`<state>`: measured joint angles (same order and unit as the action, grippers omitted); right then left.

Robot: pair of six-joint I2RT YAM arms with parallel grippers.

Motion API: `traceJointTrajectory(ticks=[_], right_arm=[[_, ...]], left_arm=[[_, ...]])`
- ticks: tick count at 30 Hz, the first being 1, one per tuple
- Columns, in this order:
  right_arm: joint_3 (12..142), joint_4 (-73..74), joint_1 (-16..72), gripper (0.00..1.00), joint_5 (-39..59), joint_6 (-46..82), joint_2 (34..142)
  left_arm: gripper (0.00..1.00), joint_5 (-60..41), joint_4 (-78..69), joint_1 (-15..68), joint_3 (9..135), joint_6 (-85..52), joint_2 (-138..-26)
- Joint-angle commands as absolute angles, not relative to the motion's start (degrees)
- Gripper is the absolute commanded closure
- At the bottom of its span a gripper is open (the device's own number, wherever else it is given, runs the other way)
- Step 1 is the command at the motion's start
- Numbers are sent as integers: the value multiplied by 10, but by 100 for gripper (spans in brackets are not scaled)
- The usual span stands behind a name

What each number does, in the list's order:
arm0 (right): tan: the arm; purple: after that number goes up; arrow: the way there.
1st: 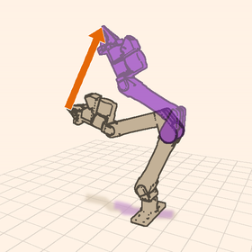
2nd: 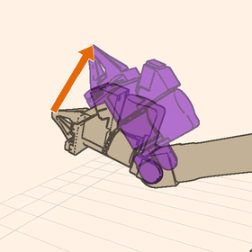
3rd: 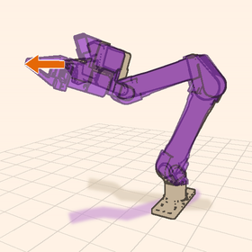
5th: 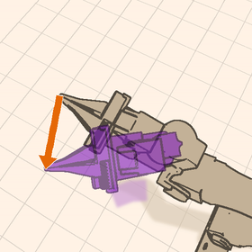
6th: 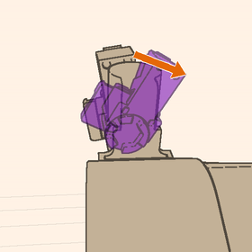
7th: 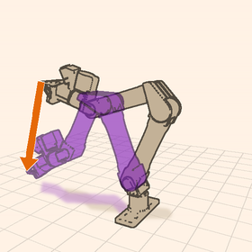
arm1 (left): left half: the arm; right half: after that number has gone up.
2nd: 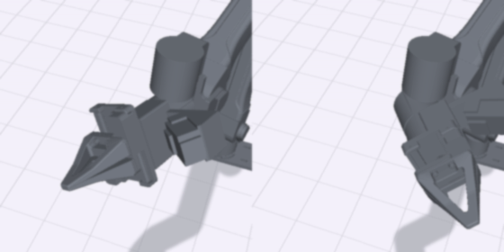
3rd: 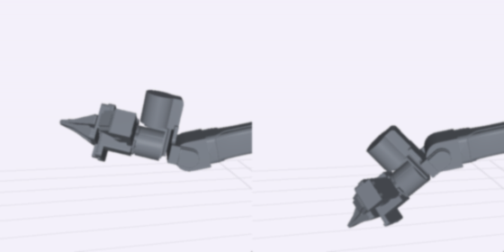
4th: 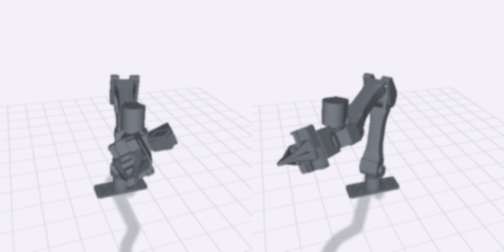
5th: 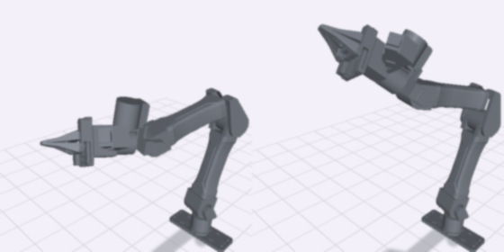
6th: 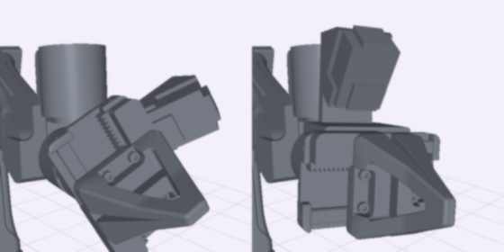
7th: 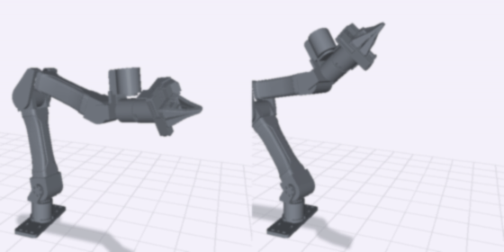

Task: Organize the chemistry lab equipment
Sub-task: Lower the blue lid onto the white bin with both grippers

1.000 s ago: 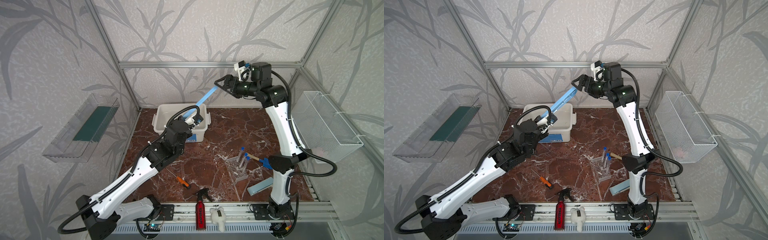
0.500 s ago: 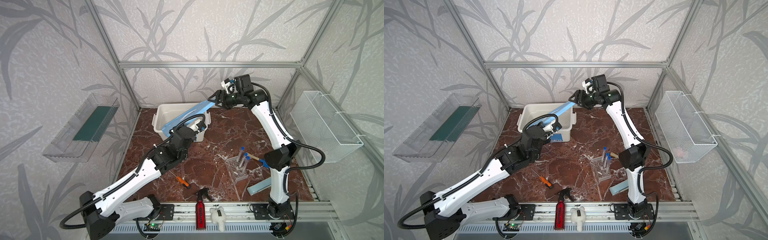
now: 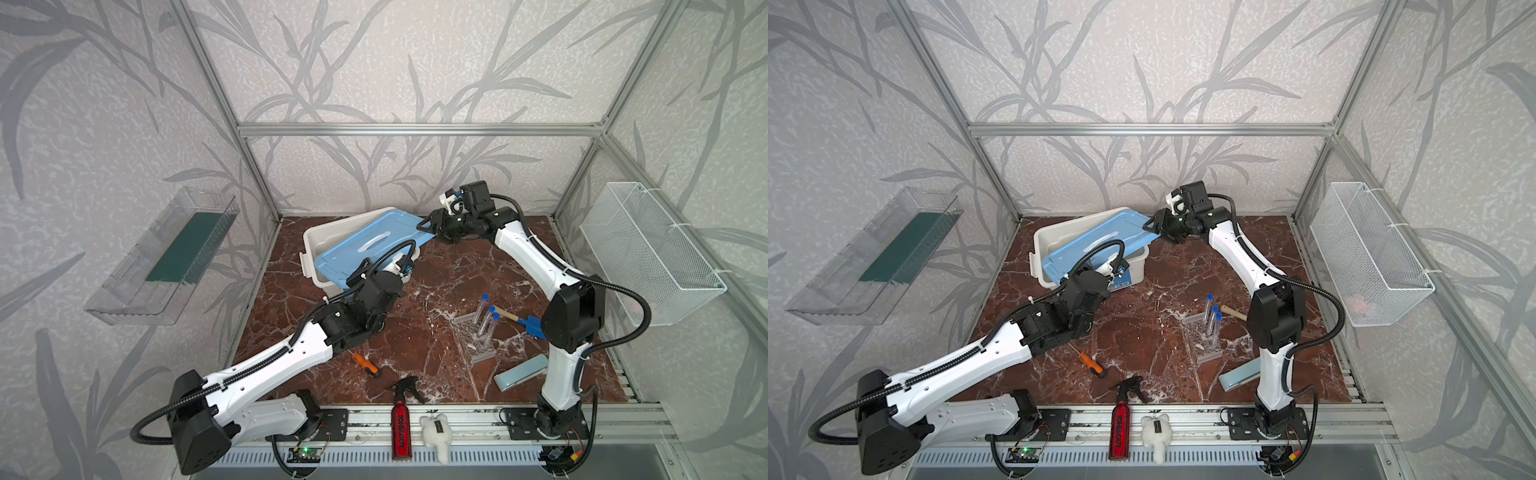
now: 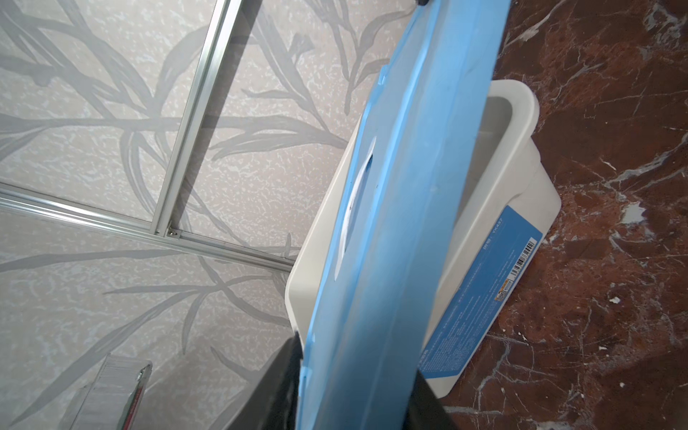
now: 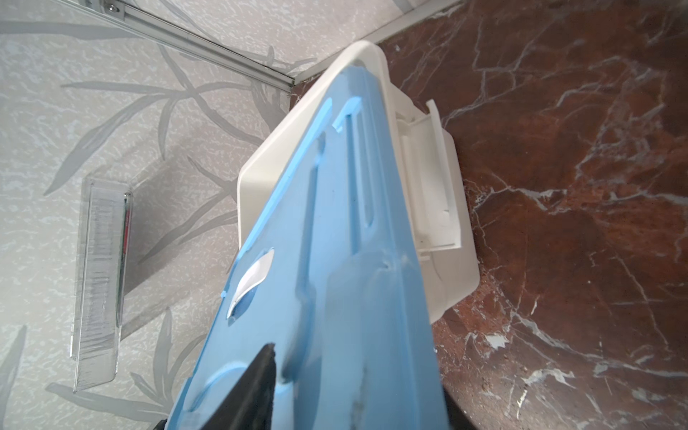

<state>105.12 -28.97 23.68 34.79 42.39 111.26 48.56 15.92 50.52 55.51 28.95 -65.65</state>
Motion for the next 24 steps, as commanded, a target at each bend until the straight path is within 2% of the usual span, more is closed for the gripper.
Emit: traceJointTrajectory(ticks=[1, 10, 14, 19, 22, 24], right_arm=[[1012, -238, 241, 48, 341, 430, 1078], [997, -231, 278, 48, 315, 416, 1098], [1000, -258, 288, 48, 283, 391, 1105], [956, -253, 288, 48, 251, 384, 1096], [937, -236, 289, 48, 252, 394, 1096], [927, -218, 291, 48, 259, 403, 1099]], left_arm=[[55, 495, 165, 507, 548, 203, -637], [53, 522, 237, 506, 530, 10, -632], [48, 504, 228, 504, 505, -32, -627], [40, 528, 246, 502, 501, -76, -636], [32, 528, 250, 496, 499, -98, -640], [32, 527, 255, 489, 502, -113, -643]])
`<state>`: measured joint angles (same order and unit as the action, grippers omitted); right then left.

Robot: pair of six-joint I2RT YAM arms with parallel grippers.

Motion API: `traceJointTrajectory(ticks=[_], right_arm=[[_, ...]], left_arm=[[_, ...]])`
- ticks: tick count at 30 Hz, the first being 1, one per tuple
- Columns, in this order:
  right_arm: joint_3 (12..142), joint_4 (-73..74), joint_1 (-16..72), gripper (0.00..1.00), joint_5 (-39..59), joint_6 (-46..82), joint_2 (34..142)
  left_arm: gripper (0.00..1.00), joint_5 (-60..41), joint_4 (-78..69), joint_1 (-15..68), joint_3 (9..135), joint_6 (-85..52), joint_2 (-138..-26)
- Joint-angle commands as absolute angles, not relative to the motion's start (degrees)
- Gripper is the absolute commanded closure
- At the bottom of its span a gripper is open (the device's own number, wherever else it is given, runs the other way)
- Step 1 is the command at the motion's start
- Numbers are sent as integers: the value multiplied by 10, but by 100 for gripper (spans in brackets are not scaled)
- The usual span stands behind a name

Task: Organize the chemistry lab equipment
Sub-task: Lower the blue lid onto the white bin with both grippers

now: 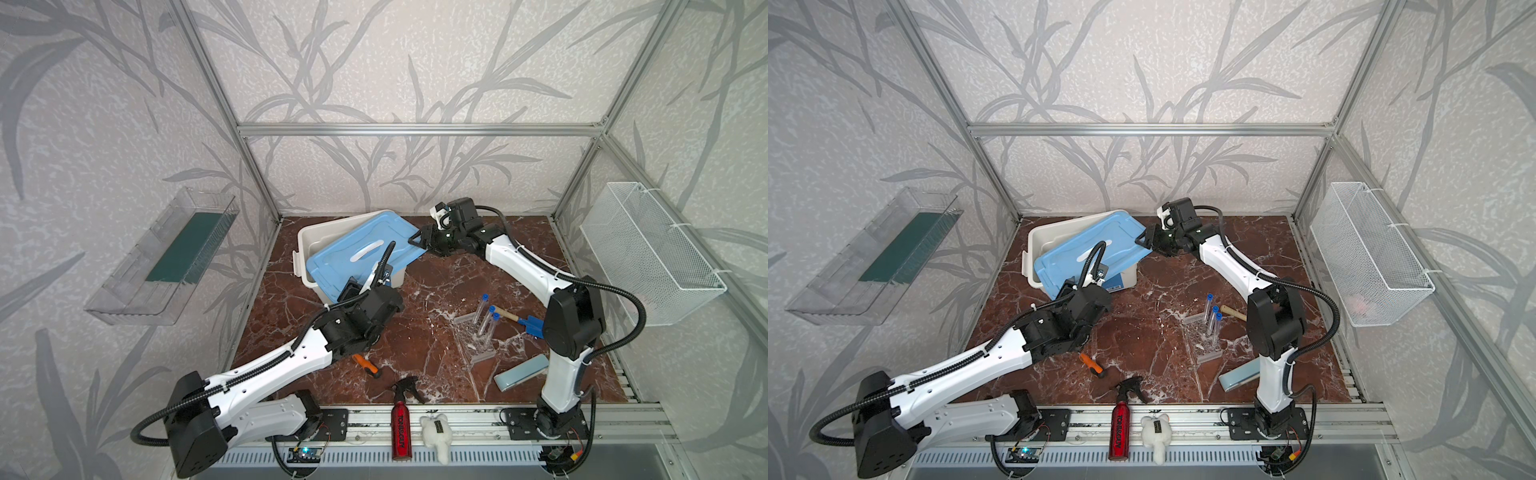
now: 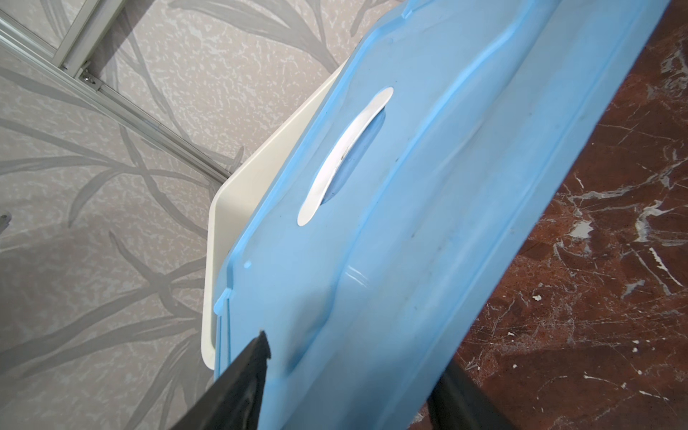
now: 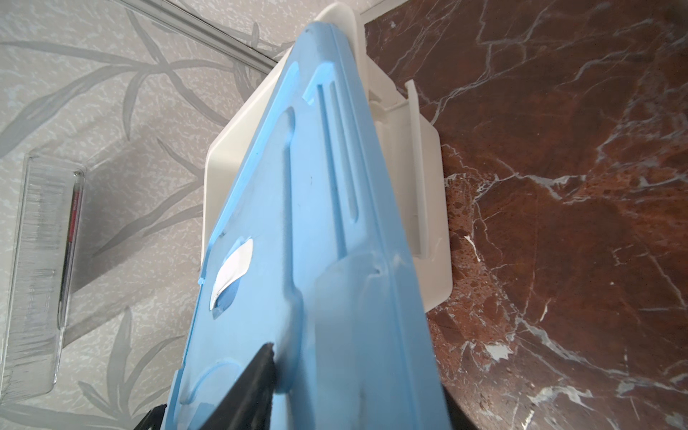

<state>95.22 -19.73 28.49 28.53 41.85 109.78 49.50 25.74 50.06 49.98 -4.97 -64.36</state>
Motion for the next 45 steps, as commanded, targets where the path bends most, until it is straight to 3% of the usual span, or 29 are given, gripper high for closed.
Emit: traceJointTrajectory(ticks=[1, 6, 15, 23, 31, 39, 45], right_arm=[[927, -219, 293, 48, 256, 399, 1101], [923, -233, 302, 47, 228, 380, 1108], [899, -215, 305, 45, 224, 384, 1123], [928, -221, 335, 44, 203, 368, 1113], [972, -246, 347, 45, 192, 353, 1143], [1004, -290, 349, 48, 126, 384, 1154], [1045, -327, 352, 46, 119, 385, 1174]], left_arm=[[32, 527, 265, 482, 504, -125, -644], [30, 490, 295, 430, 506, -169, -643], [24, 486, 275, 425, 487, -170, -646], [23, 456, 288, 369, 519, -174, -636], [22, 432, 294, 338, 541, -179, -664], [22, 354, 297, 253, 596, -182, -692], [22, 313, 279, 211, 652, -165, -771]])
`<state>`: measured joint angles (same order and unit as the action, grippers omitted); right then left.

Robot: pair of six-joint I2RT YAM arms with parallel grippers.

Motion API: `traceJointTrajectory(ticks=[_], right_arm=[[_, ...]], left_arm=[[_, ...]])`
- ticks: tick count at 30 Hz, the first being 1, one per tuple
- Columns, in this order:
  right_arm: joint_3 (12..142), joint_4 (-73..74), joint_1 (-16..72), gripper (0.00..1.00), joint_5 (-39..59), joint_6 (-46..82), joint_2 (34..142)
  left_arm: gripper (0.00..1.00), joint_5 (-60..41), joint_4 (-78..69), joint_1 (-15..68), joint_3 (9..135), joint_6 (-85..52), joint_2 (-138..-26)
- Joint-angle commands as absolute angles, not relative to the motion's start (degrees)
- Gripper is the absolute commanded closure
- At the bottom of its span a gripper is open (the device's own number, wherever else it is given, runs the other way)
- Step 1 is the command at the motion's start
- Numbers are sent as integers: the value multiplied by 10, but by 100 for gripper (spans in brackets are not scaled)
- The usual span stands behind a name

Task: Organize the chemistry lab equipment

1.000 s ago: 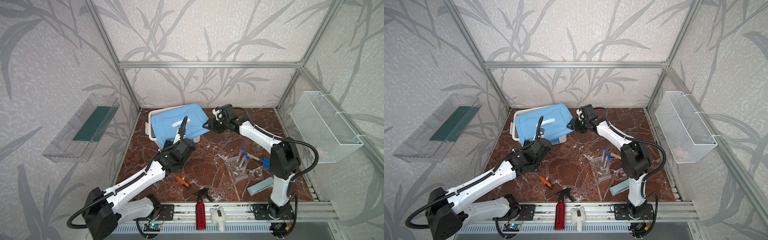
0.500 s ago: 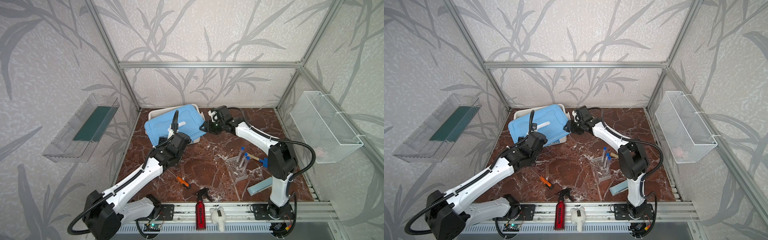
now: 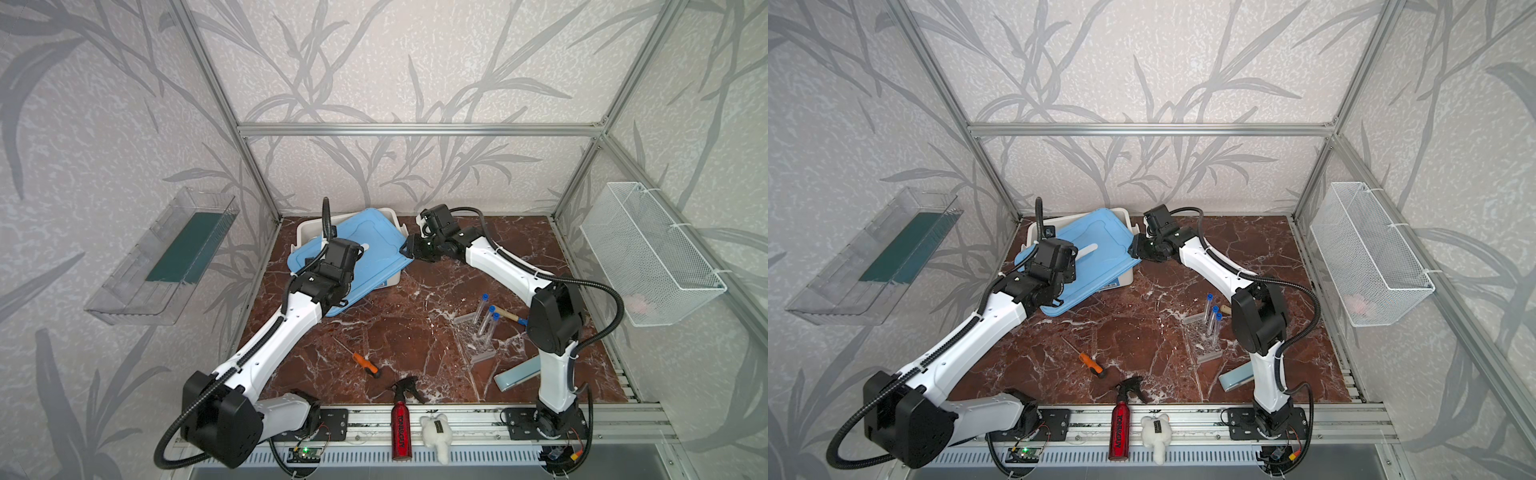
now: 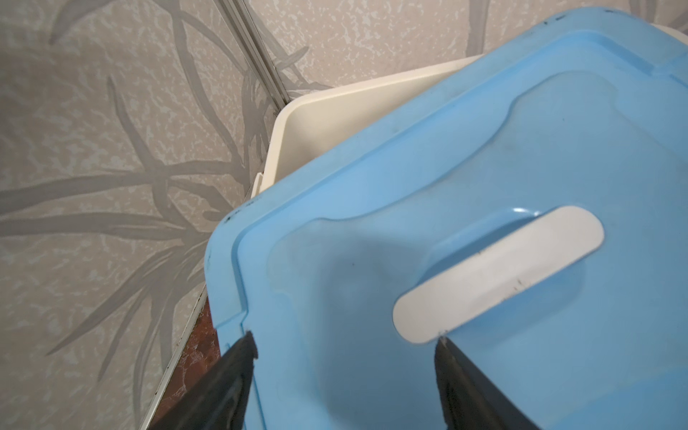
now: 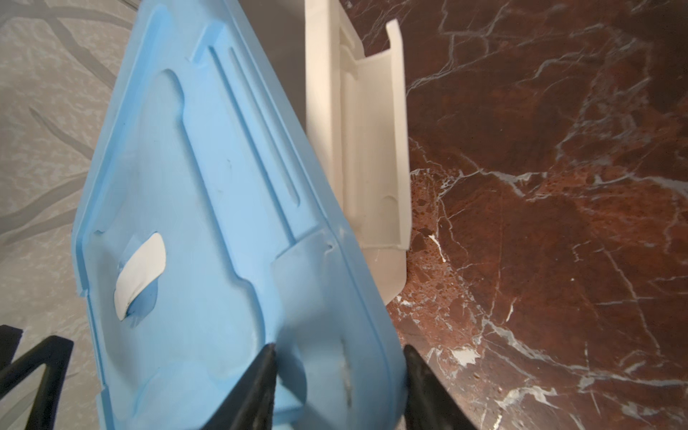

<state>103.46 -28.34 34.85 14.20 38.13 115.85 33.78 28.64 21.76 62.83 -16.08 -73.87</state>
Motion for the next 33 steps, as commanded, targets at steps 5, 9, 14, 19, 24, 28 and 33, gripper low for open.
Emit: traceJointTrajectory(ticks=[5, 9, 14, 19, 24, 28, 33], right_arm=[[1036, -318, 353, 44, 127, 382, 1164], [1023, -309, 352, 40, 133, 379, 1154], [1005, -294, 353, 34, 151, 378, 1143], [994, -276, 353, 34, 164, 378, 1135], [993, -259, 356, 30, 173, 383, 1130], [994, -263, 360, 30, 157, 375, 1124], [1006, -294, 359, 27, 139, 339, 1120]], left_arm=[[23, 284, 254, 201, 709, -153, -853], [23, 278, 257, 198, 759, -149, -913], [23, 273, 252, 198, 801, -138, -962], [23, 267, 247, 196, 838, -131, -1005], [23, 259, 247, 195, 898, -117, -1044], [23, 239, 263, 196, 967, -116, -1091], [23, 191, 258, 197, 1011, -130, -1128]])
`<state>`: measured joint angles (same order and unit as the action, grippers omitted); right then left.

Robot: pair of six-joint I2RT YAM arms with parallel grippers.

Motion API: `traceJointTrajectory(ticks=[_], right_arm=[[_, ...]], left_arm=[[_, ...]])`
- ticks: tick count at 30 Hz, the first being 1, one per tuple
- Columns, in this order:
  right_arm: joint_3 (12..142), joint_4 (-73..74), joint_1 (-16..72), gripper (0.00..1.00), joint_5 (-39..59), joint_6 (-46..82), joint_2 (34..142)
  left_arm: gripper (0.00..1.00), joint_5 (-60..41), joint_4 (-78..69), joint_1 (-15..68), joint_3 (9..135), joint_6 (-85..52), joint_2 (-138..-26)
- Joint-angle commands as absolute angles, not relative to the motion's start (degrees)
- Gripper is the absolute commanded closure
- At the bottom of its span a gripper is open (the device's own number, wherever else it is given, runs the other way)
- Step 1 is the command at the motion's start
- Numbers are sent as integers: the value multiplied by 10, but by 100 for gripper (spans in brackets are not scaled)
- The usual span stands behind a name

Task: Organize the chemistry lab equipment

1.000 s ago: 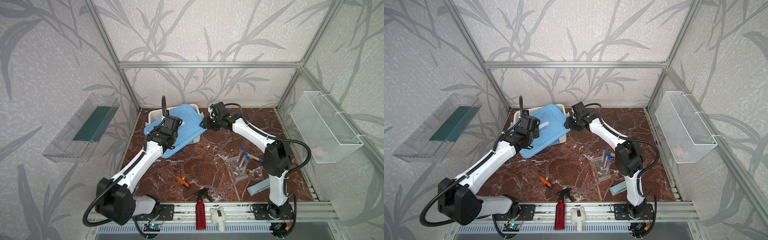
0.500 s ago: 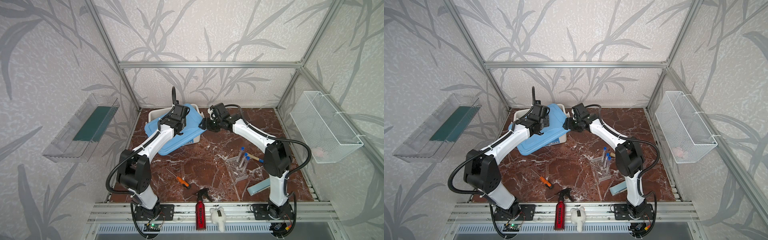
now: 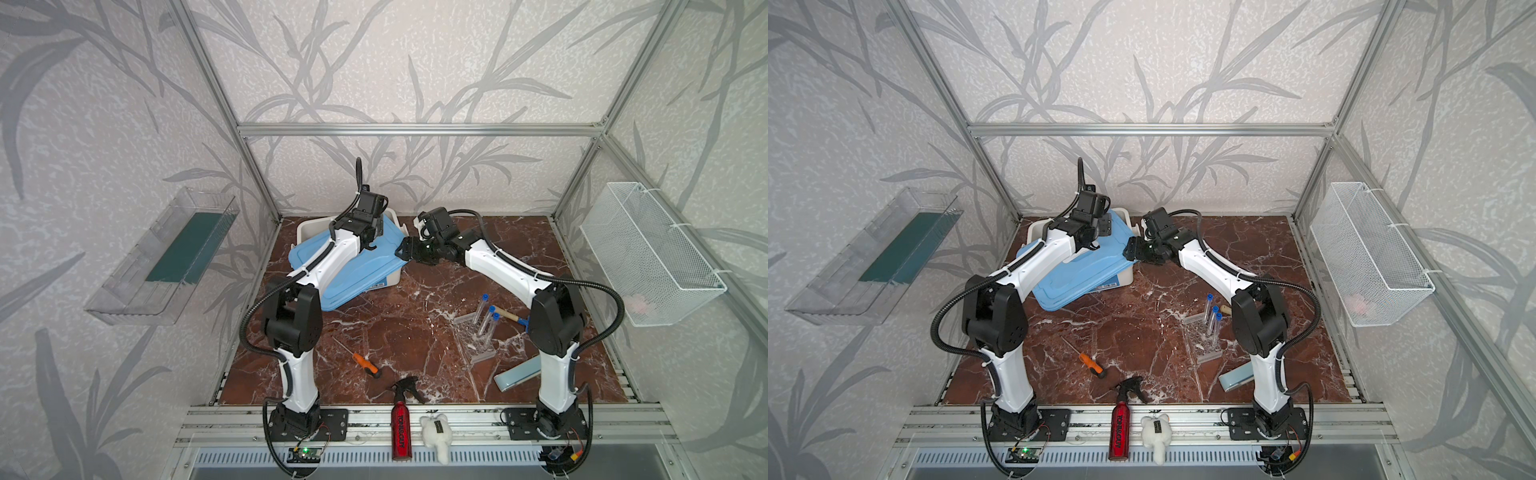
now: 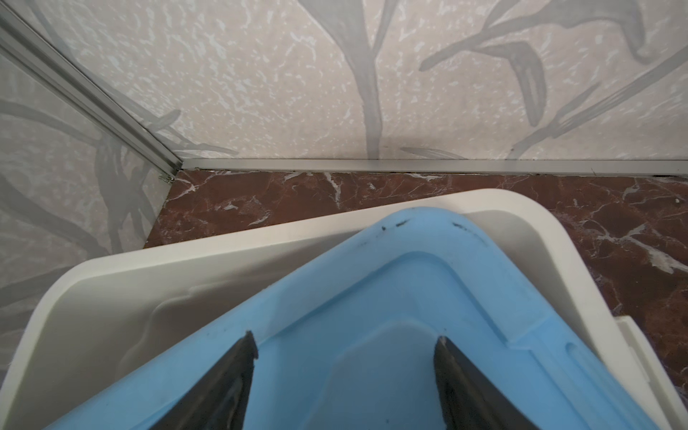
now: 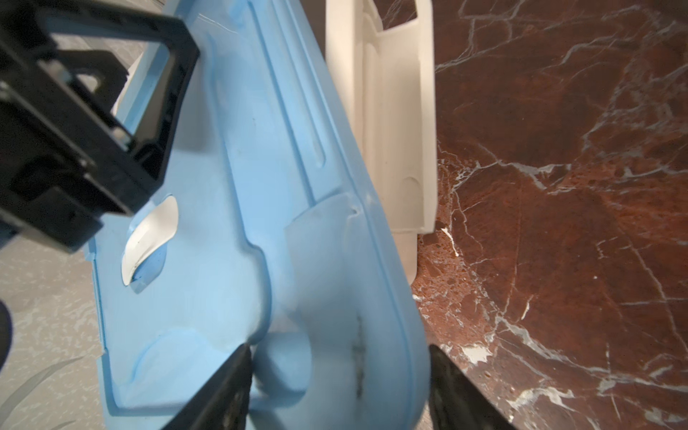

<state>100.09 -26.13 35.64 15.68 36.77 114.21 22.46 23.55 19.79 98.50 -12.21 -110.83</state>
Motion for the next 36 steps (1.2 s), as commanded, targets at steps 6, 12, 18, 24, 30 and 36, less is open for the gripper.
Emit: traceJointTrajectory(ticks=[6, 12, 18, 24, 30, 36], right_arm=[[998, -300, 360, 27, 145, 324, 1118], [994, -289, 362, 27, 150, 328, 1116], [986, -271, 361, 26, 144, 335, 1101], [1014, -292, 337, 30, 156, 331, 1122], [1050, -323, 331, 38, 171, 330, 1166], [1090, -380, 331, 49, 139, 319, 1189]], left_arm=[[23, 156, 257, 204, 1064, -132, -1169], [22, 129, 258, 211, 1098, -138, -1197], [21, 108, 242, 212, 1094, -142, -1172], [20, 133, 320, 196, 1136, -140, -1118], [20, 141, 399, 170, 1159, -133, -1076], [21, 169, 480, 156, 1089, -145, -978]])
